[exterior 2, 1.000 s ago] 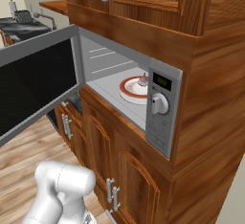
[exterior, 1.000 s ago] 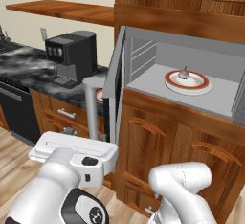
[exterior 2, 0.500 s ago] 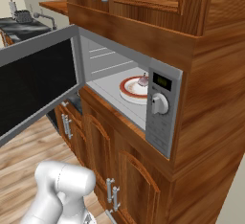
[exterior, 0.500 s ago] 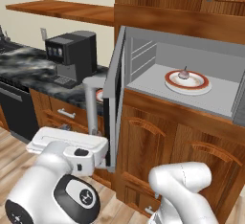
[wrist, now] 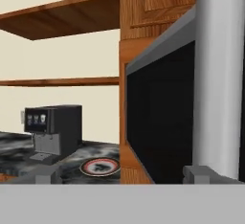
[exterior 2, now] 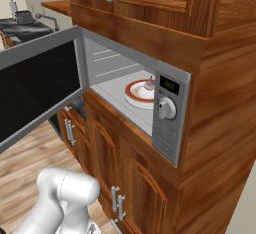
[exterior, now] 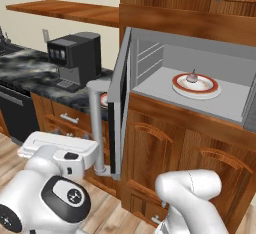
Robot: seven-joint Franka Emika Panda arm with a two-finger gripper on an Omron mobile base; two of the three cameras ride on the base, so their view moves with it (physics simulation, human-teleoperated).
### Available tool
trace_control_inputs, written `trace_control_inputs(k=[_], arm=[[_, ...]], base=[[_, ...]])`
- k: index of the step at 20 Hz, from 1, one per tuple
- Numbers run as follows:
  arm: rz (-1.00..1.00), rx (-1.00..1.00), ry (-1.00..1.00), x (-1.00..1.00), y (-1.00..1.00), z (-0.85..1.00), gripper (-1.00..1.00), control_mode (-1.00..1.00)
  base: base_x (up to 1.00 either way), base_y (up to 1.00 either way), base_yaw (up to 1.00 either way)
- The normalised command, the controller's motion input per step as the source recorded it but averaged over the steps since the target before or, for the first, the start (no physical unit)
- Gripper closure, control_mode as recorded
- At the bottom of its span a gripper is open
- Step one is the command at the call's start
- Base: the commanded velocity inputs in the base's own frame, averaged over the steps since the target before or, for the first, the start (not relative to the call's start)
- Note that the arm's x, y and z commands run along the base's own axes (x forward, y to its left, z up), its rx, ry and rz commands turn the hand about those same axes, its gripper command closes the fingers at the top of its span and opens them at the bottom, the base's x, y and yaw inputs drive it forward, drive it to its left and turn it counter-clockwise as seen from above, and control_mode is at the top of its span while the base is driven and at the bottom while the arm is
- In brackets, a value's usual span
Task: Pick the garlic from the counter and place it in the microwave. Then turn on the microwave.
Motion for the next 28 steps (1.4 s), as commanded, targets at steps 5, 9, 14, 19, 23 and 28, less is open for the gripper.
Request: trace_control_inputs(k=[5, 9, 14, 19, 23, 28], arm=[[0.0, 0.0, 0.0, 0.43, 0.0, -0.09, -1.0, -1.0], [0.01, 0.0, 0.0, 0.21, 0.0, -0.07, -1.0, -1.0], [0.03, 0.0, 0.0, 0.09, -0.07, 0.0, -1.0, -1.0], [0.02, 0.0, 0.0, 0.01, -0.25, 0.0, -1.0, -1.0], [0.0, 0.0, 0.0, 0.0, -0.38, 0.0, -1.0, -1.0], [0.0, 0.0, -0.02, 0.0, -0.47, 0.0, -1.0, -1.0]], base=[[0.0, 0.0, 0.0], [0.0, 0.0, 0.0], [0.0, 0.0, 0.0], [0.0, 0.0, 0.0], [0.0, 0.0, 0.0], [0.0, 0.0, 0.0]])
